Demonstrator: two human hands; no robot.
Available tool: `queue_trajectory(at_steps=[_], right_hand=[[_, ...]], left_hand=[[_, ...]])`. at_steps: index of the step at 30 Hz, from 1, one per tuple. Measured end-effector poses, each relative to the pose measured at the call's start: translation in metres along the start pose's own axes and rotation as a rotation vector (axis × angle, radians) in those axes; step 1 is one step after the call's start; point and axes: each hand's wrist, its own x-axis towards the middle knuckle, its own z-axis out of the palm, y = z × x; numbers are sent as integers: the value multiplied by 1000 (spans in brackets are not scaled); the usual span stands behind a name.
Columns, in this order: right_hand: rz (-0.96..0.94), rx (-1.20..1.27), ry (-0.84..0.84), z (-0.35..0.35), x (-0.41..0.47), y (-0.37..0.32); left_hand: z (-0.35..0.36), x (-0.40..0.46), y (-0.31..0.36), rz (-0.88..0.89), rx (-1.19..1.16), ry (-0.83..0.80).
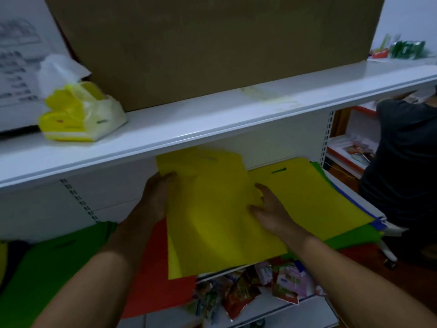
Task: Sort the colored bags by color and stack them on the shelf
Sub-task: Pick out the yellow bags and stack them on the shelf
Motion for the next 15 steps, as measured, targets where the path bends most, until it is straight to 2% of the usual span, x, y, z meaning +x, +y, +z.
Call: queue_trajectory(at_steps=[5,15], right_hand=[[-147,-201,-10,49,-18,-25],[-277,-227,-207,156,-44,-76]], left_hand=[[-73,-12,3,146,340,171],[-192,-81,7,190,418,362]])
